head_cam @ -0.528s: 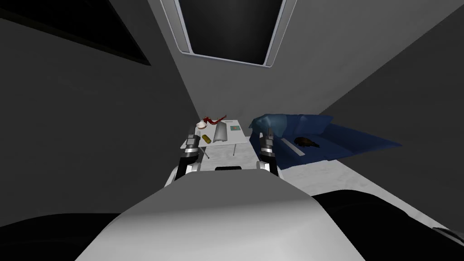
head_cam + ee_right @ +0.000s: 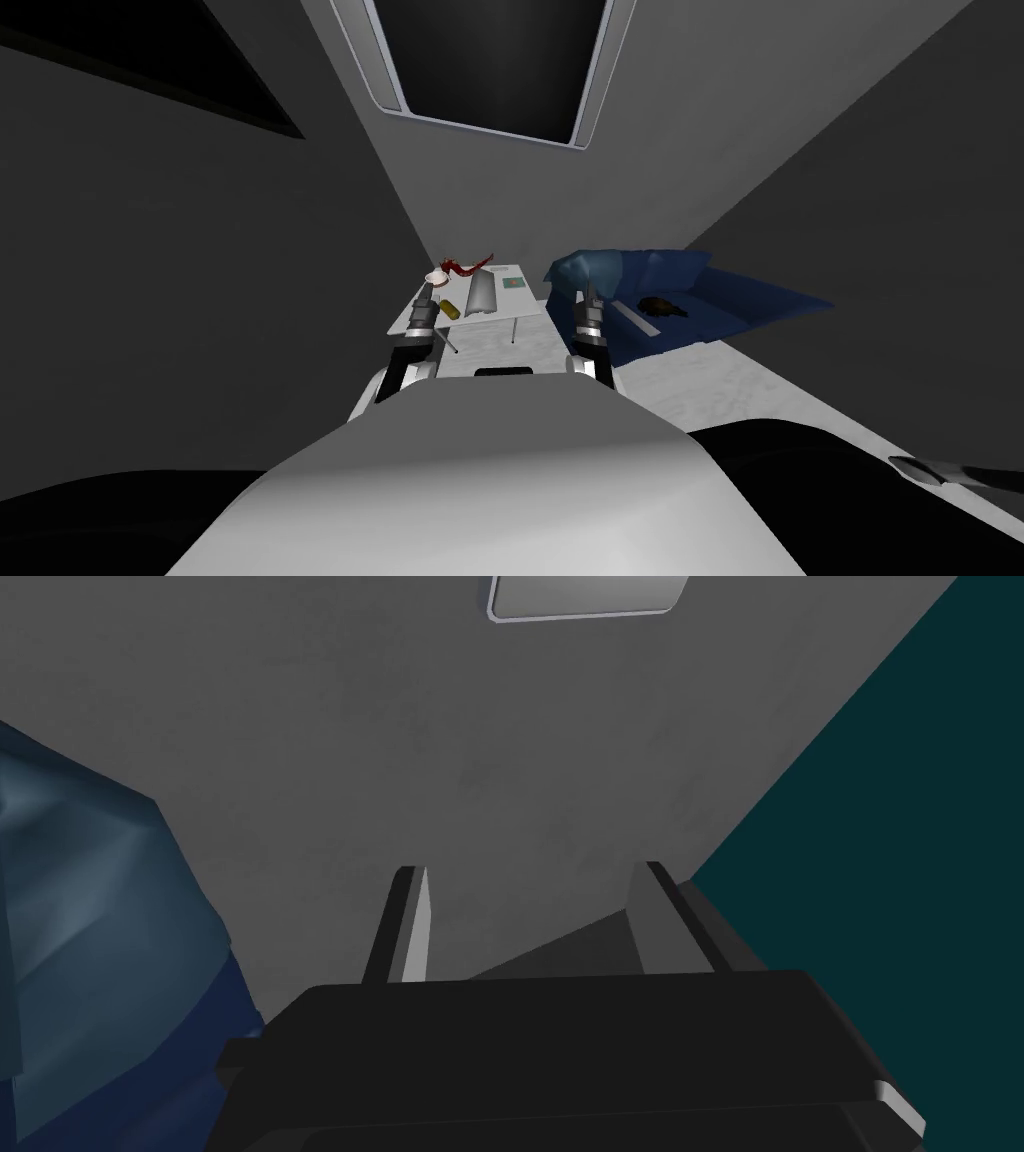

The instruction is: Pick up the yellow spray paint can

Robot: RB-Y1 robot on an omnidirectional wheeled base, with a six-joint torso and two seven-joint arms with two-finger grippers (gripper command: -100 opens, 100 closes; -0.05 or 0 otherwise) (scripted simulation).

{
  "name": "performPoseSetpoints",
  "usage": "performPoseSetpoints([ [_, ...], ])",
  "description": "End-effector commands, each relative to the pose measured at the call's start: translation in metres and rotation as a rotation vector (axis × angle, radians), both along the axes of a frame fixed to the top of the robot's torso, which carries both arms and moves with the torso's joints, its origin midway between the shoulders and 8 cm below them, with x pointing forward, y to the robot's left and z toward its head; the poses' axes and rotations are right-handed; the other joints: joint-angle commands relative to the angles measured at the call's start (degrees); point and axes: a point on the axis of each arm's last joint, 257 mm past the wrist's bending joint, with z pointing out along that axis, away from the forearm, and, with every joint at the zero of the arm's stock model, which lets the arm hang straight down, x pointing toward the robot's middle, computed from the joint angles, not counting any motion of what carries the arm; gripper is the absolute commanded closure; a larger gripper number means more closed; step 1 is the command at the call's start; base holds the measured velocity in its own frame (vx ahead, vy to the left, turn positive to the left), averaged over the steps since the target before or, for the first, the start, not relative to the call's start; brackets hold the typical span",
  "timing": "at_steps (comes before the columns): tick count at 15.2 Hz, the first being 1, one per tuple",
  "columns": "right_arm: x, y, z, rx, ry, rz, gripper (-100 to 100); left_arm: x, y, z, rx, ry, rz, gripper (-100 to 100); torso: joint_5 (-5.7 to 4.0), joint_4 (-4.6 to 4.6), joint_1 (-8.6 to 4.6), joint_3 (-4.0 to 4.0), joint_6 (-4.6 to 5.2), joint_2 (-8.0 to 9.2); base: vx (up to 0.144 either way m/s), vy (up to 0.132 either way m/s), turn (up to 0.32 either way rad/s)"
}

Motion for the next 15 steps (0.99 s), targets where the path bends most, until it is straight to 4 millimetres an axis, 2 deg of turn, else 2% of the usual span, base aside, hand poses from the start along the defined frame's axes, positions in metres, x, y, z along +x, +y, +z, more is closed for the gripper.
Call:
performPoseSetpoints([
  [1, 0.0, 0.0, 0.0, 0.0, 0.0, 0.0, 0, 0.005, 0.01, -0.014, 0.002, 0.055, 0.017, -100, 0.0, 0.0, 0.0, 0.0, 0.0, 0.0, 0.013, -0.011, -0.094],
  [2, 0.0, 0.0, 0.0, 0.0, 0.0, 0.0, 0, 0.006, 0.011, -0.015, 0.002, 0.059, 0.017, -100, 0.0, 0.0, 0.01, 0.0, 0.01, -0.01, 0.012, -0.01, -0.074],
  [4, 0.0, 0.0, 0.0, 0.0, 0.0, 0.0, 0, 0.009, 0.026, -0.034, 0.002, 0.13, 0.044, -100, 0.0, 0.0, 0.01, 0.0, 0.01, -0.01, 0.016, -0.014, -0.155],
  [8, 0.0, 0.0, 0.0, 0.0, 0.0, 0.0, 0, 0.01, 0.045, -0.057, -0.003, 0.218, 0.079, -100, 0.0, -0.01, 0.0, -0.01, 0.0, -0.02, 0.018, -0.014, -0.12],
  [10, 0.0, 0.0, 0.0, 0.0, 0.0, 0.0, 0, 0.011, 0.046, -0.061, -0.006, 0.235, 0.083, -100, 0.0, 0.0, -0.01, -0.01, 0.0, -0.01, 0.011, -0.011, -0.065],
  [11, 0.0, 0.0, 0.0, 0.0, 0.0, 0.0, 0, 0.011, 0.056, -0.071, -0.009, 0.27, 0.1, -100, 0.0, 0.0, 0.0, 0.0, -0.01, 0.0, 0.013, -0.012, -0.104],
  [13, 0.0, 0.0, 0.0, 0.0, 0.0, 0.0, 0, 0.011, 0.057, -0.074, -0.011, 0.284, 0.103, -100, 0.0, 0.0, 0.0, 0.0, 0.0, 0.0, 0.011, -0.008, -0.071],
  [14, 0.0, 0.0, 0.0, 0.0, 0.0, 0.0, 0, 0.01, 0.067, -0.084, -0.015, 0.321, 0.122, -100, 0.0, 0.0, 0.01, 0.01, -0.01, 0.01, 0.012, -0.009, -0.107],
  [15, 0.0, 0.0, 0.0, 0.0, 0.0, 0.0, 0, 0.01, 0.068, -0.088, -0.017, 0.334, 0.125, -100, 0.0, 0.0, 0.01, 0.0, 0.0, 0.0, 0.015, -0.009, -0.112],
])
